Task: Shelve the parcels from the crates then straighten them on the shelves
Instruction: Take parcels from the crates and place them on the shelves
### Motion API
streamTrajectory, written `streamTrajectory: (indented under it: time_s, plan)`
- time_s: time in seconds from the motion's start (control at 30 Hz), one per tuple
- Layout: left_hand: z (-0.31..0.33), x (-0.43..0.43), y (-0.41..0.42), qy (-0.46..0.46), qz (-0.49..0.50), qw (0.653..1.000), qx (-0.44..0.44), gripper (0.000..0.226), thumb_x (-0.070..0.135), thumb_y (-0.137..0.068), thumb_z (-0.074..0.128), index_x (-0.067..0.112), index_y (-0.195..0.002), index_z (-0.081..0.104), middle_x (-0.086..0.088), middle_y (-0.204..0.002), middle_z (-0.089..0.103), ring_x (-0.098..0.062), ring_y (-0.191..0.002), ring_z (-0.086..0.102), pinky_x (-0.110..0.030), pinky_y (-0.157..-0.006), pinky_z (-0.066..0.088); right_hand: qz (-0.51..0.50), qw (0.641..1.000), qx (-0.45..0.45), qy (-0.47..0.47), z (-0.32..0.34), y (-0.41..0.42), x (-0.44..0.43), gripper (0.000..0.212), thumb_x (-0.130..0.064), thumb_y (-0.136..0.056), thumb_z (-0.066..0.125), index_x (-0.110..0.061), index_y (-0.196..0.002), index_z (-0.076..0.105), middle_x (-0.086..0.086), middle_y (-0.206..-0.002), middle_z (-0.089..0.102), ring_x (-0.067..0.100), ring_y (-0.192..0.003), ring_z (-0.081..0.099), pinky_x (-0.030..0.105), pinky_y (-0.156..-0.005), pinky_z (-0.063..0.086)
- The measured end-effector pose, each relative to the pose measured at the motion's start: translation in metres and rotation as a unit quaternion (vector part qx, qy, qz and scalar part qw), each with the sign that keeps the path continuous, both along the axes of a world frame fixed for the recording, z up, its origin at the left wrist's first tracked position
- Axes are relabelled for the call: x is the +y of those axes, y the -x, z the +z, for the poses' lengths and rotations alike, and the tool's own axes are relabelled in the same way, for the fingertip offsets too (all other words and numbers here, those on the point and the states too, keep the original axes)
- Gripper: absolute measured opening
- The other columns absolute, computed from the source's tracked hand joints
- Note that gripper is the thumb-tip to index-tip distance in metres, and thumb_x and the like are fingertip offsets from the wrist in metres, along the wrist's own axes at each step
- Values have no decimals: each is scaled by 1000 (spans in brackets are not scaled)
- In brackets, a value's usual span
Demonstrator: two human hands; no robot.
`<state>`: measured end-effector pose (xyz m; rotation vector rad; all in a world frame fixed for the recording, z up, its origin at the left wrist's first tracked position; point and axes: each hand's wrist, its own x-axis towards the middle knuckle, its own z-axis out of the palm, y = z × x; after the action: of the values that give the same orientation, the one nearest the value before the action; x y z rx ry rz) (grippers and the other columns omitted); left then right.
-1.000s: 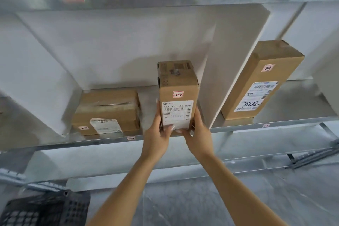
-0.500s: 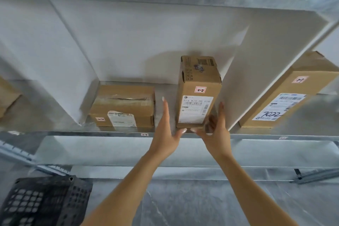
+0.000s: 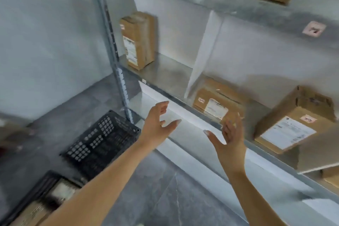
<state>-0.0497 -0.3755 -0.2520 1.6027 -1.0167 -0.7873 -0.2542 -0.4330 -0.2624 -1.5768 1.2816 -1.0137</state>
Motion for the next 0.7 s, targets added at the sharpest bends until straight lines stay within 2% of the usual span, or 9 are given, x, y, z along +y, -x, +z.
streamTrajectory:
  time_s: [0.07, 0.13, 0.23, 0.3, 0.43, 0.53, 0.7]
  plan:
    - [-2, 42, -42, -8, 51, 999, 1, 64, 23, -81, 73, 20, -137, 41, 3, -136, 45, -10, -127, 44, -37, -102, 46, 65, 998, 0, -16, -2, -51, 15, 99, -39, -70, 77, -33, -152, 21, -4, -150, 43, 15, -134, 46, 35, -112, 38]
    - [-7, 90, -82, -30, 115, 993, -6, 62, 25, -82, 72, 21, -136, 42, 6, -134, 46, -9, -127, 44, -34, -102, 46, 133, 991, -7, -19, -6, -101, 36, 96, -32, -70, 79, -27, -151, 28, -2, -149, 44, 14, -134, 46, 33, -111, 39]
    - [-22, 169, -136, -68, 223, 972, -9, 61, 29, -83, 72, 25, -136, 41, 8, -131, 45, -5, -123, 44, -26, -98, 45, 234, 972, 4, -17, -18, -174, 77, 87, -25, -73, 80, -22, -148, 35, -8, -144, 44, 5, -130, 46, 9, -102, 37]
    - [-36, 226, -170, -104, 286, 953, -5, 63, 31, -82, 72, 26, -136, 40, 8, -132, 45, -5, -122, 44, -24, -96, 43, 296, 955, 15, -22, -29, -222, 109, 85, -23, -74, 80, -23, -147, 36, -12, -142, 44, 0, -128, 45, 3, -98, 35]
    - [-75, 340, -236, -153, 404, 900, 57, 61, 28, -82, 73, 23, -134, 42, 3, -130, 51, -13, -123, 48, -28, -97, 42, 400, 913, 51, -59, -59, -309, 178, 90, -30, -74, 82, -26, -149, 34, -15, -146, 41, -2, -132, 42, 15, -108, 36]
    - [-115, 413, -283, -182, 465, 859, 113, 56, 24, -82, 73, 21, -130, 46, -3, -126, 54, -20, -121, 51, -36, -95, 47, 435, 892, 75, -103, -96, -368, 224, 93, -39, -70, 81, -27, -149, 33, -7, -151, 40, 2, -135, 41, 27, -113, 37]
    - [-223, 494, -335, -258, 515, 802, 156, 39, 14, -84, 70, 14, -120, 55, -12, -116, 62, -28, -108, 59, -37, -85, 50, 494, 841, 148, -162, -204, -456, 286, 92, -26, -74, 83, -21, -150, 30, 3, -152, 39, 7, -135, 38, 20, -110, 33]
